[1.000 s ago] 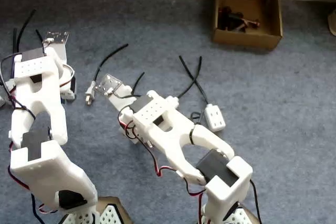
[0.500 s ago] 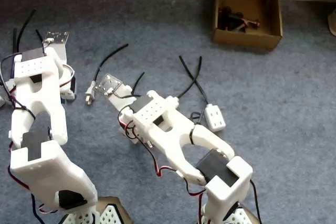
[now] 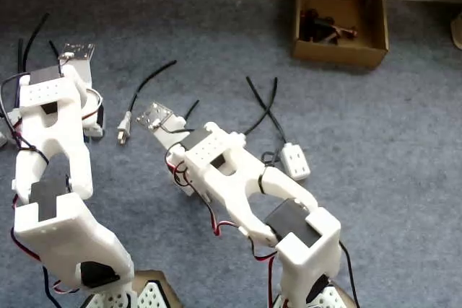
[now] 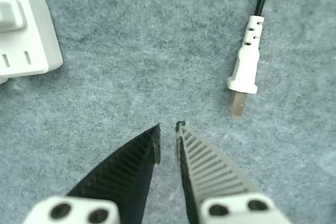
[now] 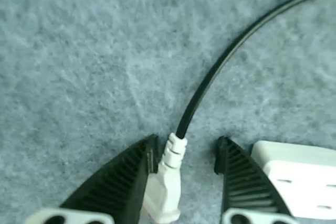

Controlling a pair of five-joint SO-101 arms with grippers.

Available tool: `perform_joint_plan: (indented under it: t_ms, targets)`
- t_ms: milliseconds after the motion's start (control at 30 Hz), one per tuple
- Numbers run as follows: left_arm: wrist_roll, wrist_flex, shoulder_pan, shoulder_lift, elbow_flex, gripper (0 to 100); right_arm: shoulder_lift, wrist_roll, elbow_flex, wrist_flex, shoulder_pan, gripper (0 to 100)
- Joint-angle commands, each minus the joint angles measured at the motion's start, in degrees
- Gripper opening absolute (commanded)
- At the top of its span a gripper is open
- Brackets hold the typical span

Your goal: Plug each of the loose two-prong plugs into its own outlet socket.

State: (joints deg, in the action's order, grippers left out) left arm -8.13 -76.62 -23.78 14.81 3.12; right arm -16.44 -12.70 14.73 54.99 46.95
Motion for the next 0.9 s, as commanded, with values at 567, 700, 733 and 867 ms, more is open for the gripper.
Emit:
perform_joint_plan:
  t_ms: [567, 700, 733, 867]
  targets:
    - [-0.1, 0.6, -2.2, -3.2, -0.4, 6, 0.0, -0.3, -2.0, 2.9, -0.6, 4.0]
    - [-0.1, 0.6, -2.2, -3.2, -0.4, 6, 0.1, -0.3, -2.1, 3.0, -0.6, 3.7]
    - [-0.1, 0.6, -2.2, -3.2, -0.4, 6, 0.1, -0.3, -2.1, 3.1, -0.6, 3.7]
    - [-0.1, 0.6, -2.2, -3.2, -0.4, 6, 0.1, -0.3, -2.7, 3.3, -0.6, 3.0]
